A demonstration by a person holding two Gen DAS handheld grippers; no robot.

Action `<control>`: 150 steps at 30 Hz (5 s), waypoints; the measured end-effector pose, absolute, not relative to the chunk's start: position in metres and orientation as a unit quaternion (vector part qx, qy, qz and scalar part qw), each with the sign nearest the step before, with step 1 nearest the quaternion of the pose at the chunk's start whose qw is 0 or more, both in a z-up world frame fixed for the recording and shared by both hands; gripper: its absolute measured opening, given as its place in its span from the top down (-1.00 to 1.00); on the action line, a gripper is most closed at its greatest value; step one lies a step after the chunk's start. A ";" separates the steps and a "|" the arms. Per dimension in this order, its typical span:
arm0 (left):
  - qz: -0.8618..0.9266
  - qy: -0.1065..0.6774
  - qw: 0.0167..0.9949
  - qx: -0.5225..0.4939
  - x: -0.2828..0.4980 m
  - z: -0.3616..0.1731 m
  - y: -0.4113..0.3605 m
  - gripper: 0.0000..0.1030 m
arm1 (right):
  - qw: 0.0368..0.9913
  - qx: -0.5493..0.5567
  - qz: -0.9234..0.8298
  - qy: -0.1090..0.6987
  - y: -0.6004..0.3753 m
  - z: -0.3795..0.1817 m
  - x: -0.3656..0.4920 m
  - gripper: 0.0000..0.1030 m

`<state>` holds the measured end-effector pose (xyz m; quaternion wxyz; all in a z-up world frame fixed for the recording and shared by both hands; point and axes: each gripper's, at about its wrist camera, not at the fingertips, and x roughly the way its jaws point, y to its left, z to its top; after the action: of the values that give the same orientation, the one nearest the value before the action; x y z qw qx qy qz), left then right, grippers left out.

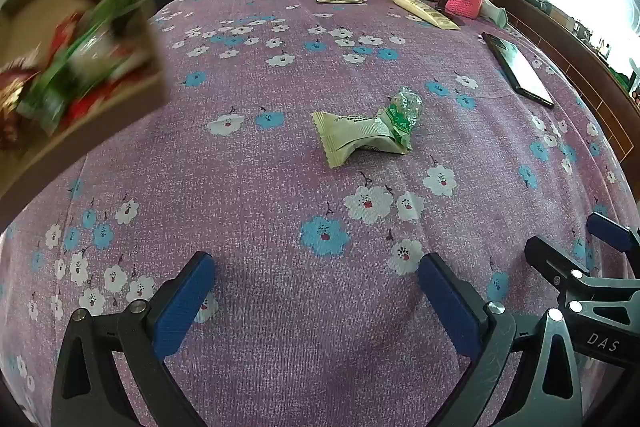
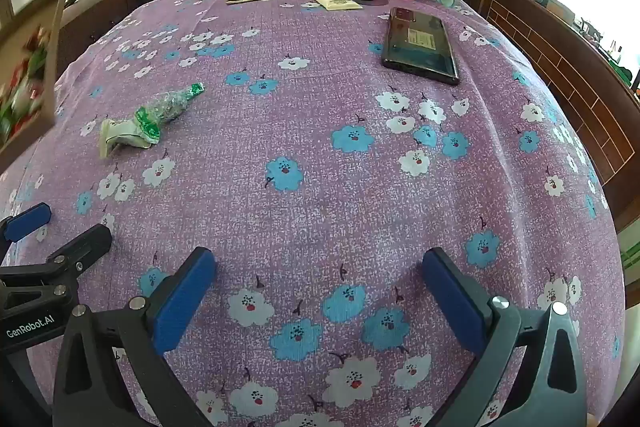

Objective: Organize snacks

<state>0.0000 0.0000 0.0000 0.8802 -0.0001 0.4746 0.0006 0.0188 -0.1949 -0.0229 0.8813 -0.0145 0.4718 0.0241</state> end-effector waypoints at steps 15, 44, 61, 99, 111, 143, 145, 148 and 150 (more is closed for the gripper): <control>0.001 0.474 0.880 0.000 0.000 0.000 0.000 -0.99 | 0.881 -0.014 0.024 0.472 -0.195 -0.023 0.019 -1.00; 0.000 0.474 0.880 -0.001 -0.001 0.002 0.001 -0.99 | 0.881 -0.014 0.024 0.472 -0.194 -0.022 0.019 -1.00; 0.000 0.474 0.880 0.000 -0.001 0.002 0.001 -0.99 | 0.881 -0.014 0.024 0.473 -0.195 -0.020 0.020 -1.00; 0.000 0.474 0.880 0.000 -0.001 0.002 0.001 -0.99 | 0.881 -0.014 0.025 0.473 -0.197 -0.015 0.021 -1.00; 0.000 0.474 0.880 0.000 -0.001 0.002 0.001 -0.99 | 0.880 -0.014 0.025 0.473 -0.198 -0.014 0.022 -1.00; -0.129 0.497 0.852 -0.100 -0.017 0.035 0.067 -0.16 | 0.894 0.064 0.162 0.414 -0.194 0.042 -0.034 -0.23; -0.137 0.499 0.848 -0.114 -0.013 0.037 0.066 -0.16 | 0.894 0.067 0.161 0.413 -0.196 0.042 -0.034 -0.23; -0.136 0.500 0.846 -0.124 -0.001 0.041 0.060 -0.16 | 0.896 0.076 0.157 0.409 -0.200 0.044 -0.035 -0.23; -0.137 0.502 0.845 -0.121 0.007 0.041 0.053 0.00 | 0.896 0.081 0.154 0.409 -0.203 0.043 -0.034 -0.23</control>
<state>0.0072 0.0530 0.0409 0.8454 -0.1211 0.5019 -0.1373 -0.0337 -0.2034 0.0435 0.8957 0.0808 0.4094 0.1537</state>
